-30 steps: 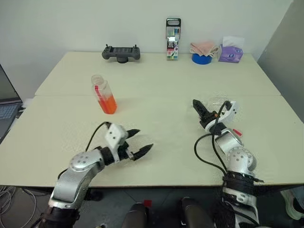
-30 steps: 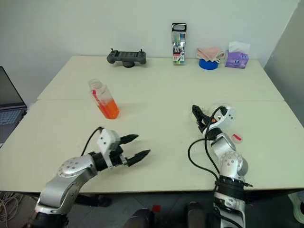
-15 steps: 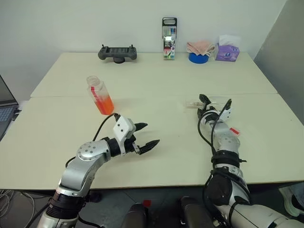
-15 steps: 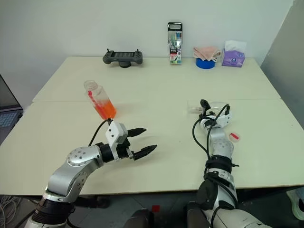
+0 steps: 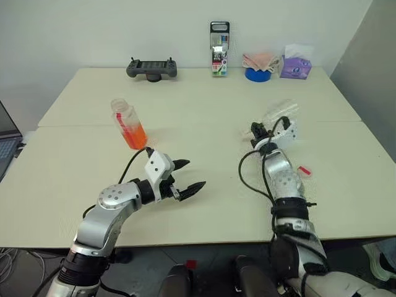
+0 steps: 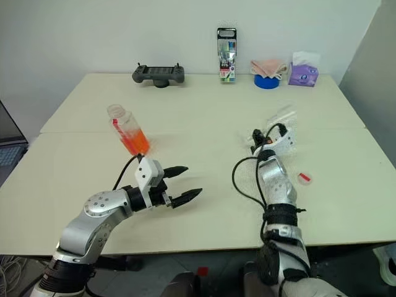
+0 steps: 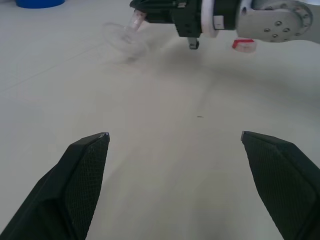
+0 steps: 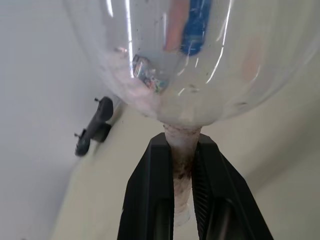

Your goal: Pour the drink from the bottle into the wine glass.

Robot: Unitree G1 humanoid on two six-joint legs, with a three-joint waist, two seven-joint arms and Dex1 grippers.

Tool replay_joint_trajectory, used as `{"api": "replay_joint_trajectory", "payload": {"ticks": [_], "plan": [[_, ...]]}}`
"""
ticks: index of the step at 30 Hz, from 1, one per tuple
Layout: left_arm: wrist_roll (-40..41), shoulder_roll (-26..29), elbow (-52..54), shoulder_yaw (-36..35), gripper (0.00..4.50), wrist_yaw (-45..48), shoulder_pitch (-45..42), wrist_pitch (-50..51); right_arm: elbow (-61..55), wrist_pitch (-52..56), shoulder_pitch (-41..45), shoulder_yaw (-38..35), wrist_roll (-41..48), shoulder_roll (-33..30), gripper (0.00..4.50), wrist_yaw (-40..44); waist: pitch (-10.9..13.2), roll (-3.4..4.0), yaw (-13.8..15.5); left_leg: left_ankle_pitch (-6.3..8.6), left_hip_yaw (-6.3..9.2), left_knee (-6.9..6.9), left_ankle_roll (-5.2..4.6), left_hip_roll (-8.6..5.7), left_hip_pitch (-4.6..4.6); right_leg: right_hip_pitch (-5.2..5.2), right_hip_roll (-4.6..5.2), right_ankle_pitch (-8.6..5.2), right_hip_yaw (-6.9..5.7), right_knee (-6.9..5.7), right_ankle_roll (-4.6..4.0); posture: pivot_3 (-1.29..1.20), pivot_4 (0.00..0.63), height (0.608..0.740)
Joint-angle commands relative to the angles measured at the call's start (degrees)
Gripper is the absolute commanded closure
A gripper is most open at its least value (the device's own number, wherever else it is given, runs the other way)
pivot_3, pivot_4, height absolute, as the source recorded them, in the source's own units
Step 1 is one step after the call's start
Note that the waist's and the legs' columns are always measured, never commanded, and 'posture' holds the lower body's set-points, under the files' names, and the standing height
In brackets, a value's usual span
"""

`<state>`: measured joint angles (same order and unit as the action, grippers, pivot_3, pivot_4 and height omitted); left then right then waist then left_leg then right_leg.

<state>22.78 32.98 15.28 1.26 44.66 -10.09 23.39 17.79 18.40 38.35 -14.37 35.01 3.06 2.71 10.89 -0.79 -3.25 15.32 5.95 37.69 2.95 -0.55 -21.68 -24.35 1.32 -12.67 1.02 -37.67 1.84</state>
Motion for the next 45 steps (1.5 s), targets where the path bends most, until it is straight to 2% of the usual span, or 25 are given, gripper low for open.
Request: {"api": "replay_joint_trajectory", "payload": {"ticks": [1, 3, 8, 14, 17, 21, 27, 37, 38, 40, 44, 45], "plan": [[3.0, 2.3, 4.1, -5.4, 0.0, 0.8, 1.8, 0.8, -5.3, -10.6, 0.7, 16.5, -17.3, -4.0, 4.32, 8.3, 0.0, 0.02, -0.3, 0.0, -0.09, 0.0, 0.0, 0.09, 0.01, -0.05, -0.11, -0.03, 0.05, 0.0, 0.02, 0.0, 0.15, 0.74], [5.3, 2.9, 5.9, -7.8, 0.0, 0.1, 3.2, 2.7, -2.1, -17.6, 0.9, 22.5, -24.4, -5.2, 4.32, 11.3, 0.0, 0.0, -0.5, 0.0, -0.09, -0.07, 0.0, 0.19, 0.09, -0.06, -0.21, -0.04, 0.04, -0.01, 0.0, 0.0, 0.15, 0.74], [8.2, 3.5, 11.7, -13.2, 0.0, -1.8, 7.9, 4.2, 7.1, -29.7, 1.4, 28.8, -30.4, -4.5, 4.32, 19.8, 0.0, -0.06, -0.2, -0.02, -0.19, -0.76, 0.03, 0.25, 0.69, 0.17, -0.24, -0.25, 0.1, -0.03, -0.35, 0.0, 0.15, 0.74], [12.0, 5.9, 17.3, -19.8, 0.0, 0.8, 15.2, 4.3, 10.6, -29.9, 0.2, 31.2, -31.0, -5.2, 4.32, 29.4, 0.0, -0.09, 0.1, -0.01, -0.2, -0.75, 0.04, 0.23, 0.67, 0.2, -0.19, -0.27, 0.12, 0.06, -0.39, 0.0, 0.15, 0.74], [11.6, 7.4, 18.1, -21.5, 0.0, 2.4, 19.6, 3.5, 11.9, -29.0, -0.4, 30.7, -31.1, -4.8, 4.32, 30.6, 0.0, -0.11, 0.1, -0.01, -0.23, -0.76, 0.05, 0.22, 0.69, 0.21, -0.18, -0.28, 0.15, 0.08, -0.43, 0.0, 0.15, 0.74], [9.3, 7.4, 15.7, -20.5, 0.0, 2.9, 21.6, 0.7, 15.2, -25.2, 0.0, 28.9, -30.3, -3.1, 4.32, 29.9, 0.0, -0.12, 0.1, -0.01, -0.19, -0.75, 0.05, 0.25, 0.77, 0.22, -0.22, -0.33, 0.09, -0.03, -0.6, 0.0, 0.15, 0.74], [8.6, 6.1, 15.3, -17.1, 0.0, 1.1, 18.7, 0.8, 19.7, -24.0, 1.3, 24.7, -28.6, -1.6, 4.32, 29.6, 0.0, -0.14, 0.1, -0.01, -0.16, -0.75, 0.04, 0.28, 0.86, 0.26, -0.28, -0.31, 0.07, -0.1, -0.65, 0.0, 0.15, 0.74], [5.1, 4.9, 8.9, -16.2, 0.0, 1.4, 18.2, -3.2, 15.4, -25.6, -2.5, 29.2, -35.0, -4.5, 4.32, 30.8, -0.1, -0.17, 0.1, -0.01, -0.19, -0.76, 0.05, 0.27, 0.85, 0.27, -0.27, -0.32, 0.09, -0.06, -0.65, 0.0, 0.15, 0.74], [4.9, 4.8, 8.5, -16.2, 0.0, 1.5, 18.6, -3.6, 15.0, -25.3, -2.8, 29.3, -35.3, -4.7, 3.59, 30.7, -0.1, -0.18, 0.1, -0.01, -0.2, -0.77, 0.05, 0.27, 0.85, 0.27, -0.27, -0.32, 0.1, -0.05, -0.65, 0.0, 0.15, 0.74], [4.7, 4.6, 8.3, -16.1, 0.0, 1.6, 19.1, -4.0, 14.3, -24.5, -3.4, 29.2, -35.7, -4.8, 3.03, 30.0, -0.1, -0.2, 0.2, -0.01, -0.19, -0.77, 0.05, 0.27, 0.84, 0.27, -0.26, -0.32, 0.09, -0.03, -0.65, 0.0, 0.15, 0.74], [4.7, 4.1, 7.2, -15.6, 0.0, 0.9, 18.1, -3.8, 13.3, -23.0, -3.5, 28.7, -35.7, -5.0, 1.62, 30.6, -0.1, -0.2, 0.1, -0.01, -0.19, -0.77, 0.05, 0.27, 0.81, 0.24, -0.26, -0.32, 0.09, -0.04, -0.66, 0.0, 0.15, 0.74], [4.5, 3.9, 6.5, -15.7, 0.0, 0.6, 17.7, -4.0, 13.1, -22.3, -3.5, 28.7, -35.5, -5.2, 1.62, 31.2, -0.1, -0.2, 0.1, -0.01, -0.19, -0.76, 0.05, 0.28, 0.84, 0.25, -0.26, -0.32, 0.09, -0.06, -0.66, 0.0, 0.15, 0.74]]}}
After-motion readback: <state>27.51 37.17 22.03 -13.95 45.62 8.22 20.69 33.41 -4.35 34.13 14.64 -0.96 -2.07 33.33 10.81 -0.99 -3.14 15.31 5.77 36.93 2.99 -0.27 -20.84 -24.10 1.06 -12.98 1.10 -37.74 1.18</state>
